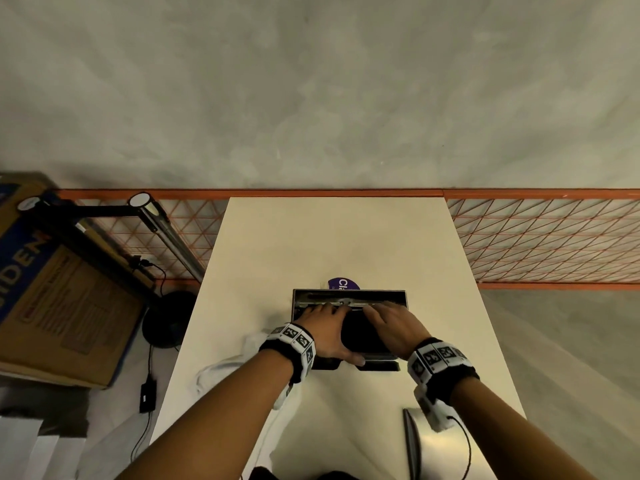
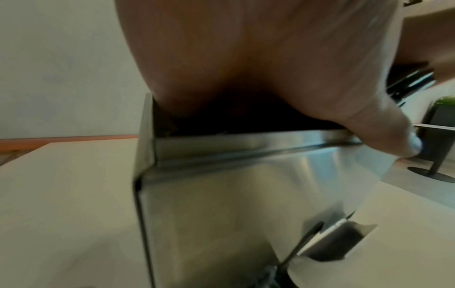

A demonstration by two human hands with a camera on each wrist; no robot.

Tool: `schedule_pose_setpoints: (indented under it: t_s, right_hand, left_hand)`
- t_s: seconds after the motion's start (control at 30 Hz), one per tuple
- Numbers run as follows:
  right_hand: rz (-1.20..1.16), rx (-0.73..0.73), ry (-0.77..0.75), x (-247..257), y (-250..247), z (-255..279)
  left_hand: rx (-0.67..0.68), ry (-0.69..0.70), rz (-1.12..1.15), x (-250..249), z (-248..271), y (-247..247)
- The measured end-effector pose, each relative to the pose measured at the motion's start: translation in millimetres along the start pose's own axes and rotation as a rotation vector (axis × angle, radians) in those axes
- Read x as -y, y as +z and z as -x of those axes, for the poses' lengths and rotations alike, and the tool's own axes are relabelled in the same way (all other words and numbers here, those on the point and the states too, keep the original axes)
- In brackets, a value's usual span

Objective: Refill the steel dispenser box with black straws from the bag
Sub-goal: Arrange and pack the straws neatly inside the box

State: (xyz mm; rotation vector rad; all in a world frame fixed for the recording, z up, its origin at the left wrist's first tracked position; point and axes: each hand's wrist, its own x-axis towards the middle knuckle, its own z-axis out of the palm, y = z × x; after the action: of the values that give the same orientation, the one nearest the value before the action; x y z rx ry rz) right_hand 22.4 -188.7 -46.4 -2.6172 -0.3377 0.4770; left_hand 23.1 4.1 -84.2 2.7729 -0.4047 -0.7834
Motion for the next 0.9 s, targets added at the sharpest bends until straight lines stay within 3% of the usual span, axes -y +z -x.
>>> schedule_pose_setpoints:
  t_s: [0.17, 0.37, 0.5, 0.63, 0.73, 0.9]
  right_hand:
    - [-0.249, -0.162, 0.093, 1.6, 8.1, -4.3]
    - [-0.294, -0.239, 0.143, 3.9, 9.4, -20.1]
    - [-0.185, -0.295, 0.016, -5.5, 16.7, -21.0]
    - [0.121, -0.264, -0.100, -9.7, 23.4, -15.7]
    - [0.321, -0.223, -0.110, -10.7, 27.2, -11.5]
    - [0.429, -0.184, -0.092, -12.8, 33.3, -12.0]
  left_hand:
    - [0.016, 0.034, 0.079, 3.2, -10.3, -13.5]
    - [0.155, 0.014, 0.193, 9.8, -28.2, -23.0]
    - [0.237, 0.000, 0.185, 8.4, -33.6, -35.8]
    - [0.256, -0.004, 0.170, 8.9, -36.3, -41.0]
    - [0.243, -0.003, 0.171, 9.0, -37.8, -40.9]
    - [0.234, 0.025, 0.138, 7.5, -35.5, -43.1]
